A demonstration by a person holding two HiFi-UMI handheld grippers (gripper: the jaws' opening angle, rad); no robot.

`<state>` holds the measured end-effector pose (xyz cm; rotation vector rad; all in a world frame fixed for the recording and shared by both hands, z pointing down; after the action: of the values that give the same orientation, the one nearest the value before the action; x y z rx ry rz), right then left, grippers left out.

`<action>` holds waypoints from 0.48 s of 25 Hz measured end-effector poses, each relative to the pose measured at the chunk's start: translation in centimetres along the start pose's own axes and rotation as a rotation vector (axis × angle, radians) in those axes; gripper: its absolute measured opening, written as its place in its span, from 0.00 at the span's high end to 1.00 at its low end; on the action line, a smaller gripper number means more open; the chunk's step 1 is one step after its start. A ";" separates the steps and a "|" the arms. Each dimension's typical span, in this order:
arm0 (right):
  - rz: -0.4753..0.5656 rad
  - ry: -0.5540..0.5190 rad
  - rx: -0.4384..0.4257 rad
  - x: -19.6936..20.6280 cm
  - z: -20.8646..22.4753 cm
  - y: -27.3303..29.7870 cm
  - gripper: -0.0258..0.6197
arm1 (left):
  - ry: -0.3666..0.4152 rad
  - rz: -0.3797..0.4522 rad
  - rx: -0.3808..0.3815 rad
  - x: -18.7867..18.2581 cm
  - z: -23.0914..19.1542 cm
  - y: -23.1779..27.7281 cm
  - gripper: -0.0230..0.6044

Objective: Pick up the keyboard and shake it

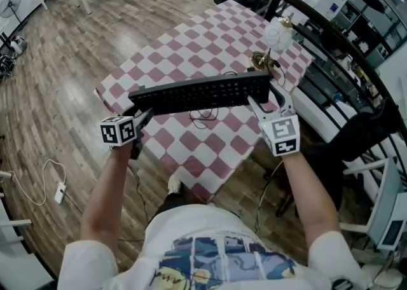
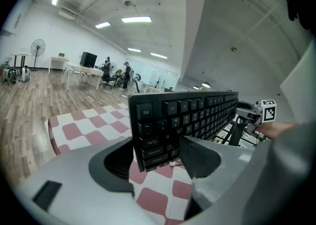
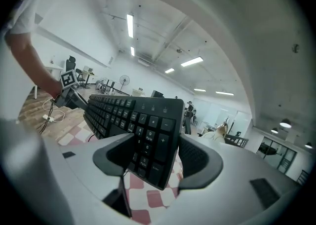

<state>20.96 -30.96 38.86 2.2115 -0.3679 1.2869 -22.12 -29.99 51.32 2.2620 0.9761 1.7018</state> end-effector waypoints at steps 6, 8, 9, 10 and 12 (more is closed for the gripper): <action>0.080 -0.067 0.054 -4.4 0.7 -1.1 0.54 | 0.006 0.082 0.011 -2.8 0.4 -0.6 0.52; 0.097 -0.094 0.069 -5.3 0.6 -1.3 0.54 | 0.001 0.099 0.010 -3.4 0.2 -0.5 0.52; 0.105 -0.107 0.077 -5.7 0.5 -1.5 0.54 | -0.001 0.105 0.011 -3.7 0.2 -0.5 0.52; 0.106 -0.116 0.089 -6.0 0.5 -1.7 0.54 | -0.002 0.112 0.013 -3.9 0.1 -0.5 0.52; 0.097 -0.129 0.114 -6.7 0.4 -2.1 0.54 | -0.005 0.125 0.023 -4.5 0.2 -0.4 0.52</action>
<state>18.89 -29.72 32.23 2.4070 -0.4665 1.2454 -22.75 -32.23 47.45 2.3878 0.8743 1.7405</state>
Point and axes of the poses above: the fingertips, and each gripper's own axes: y forward along the fingers, z to its right, x out of its underside, the point moved 9 cm from there along -y, backward along the fingers, and after that the axes turned 5 degrees about -x, right-handed, at the moved point
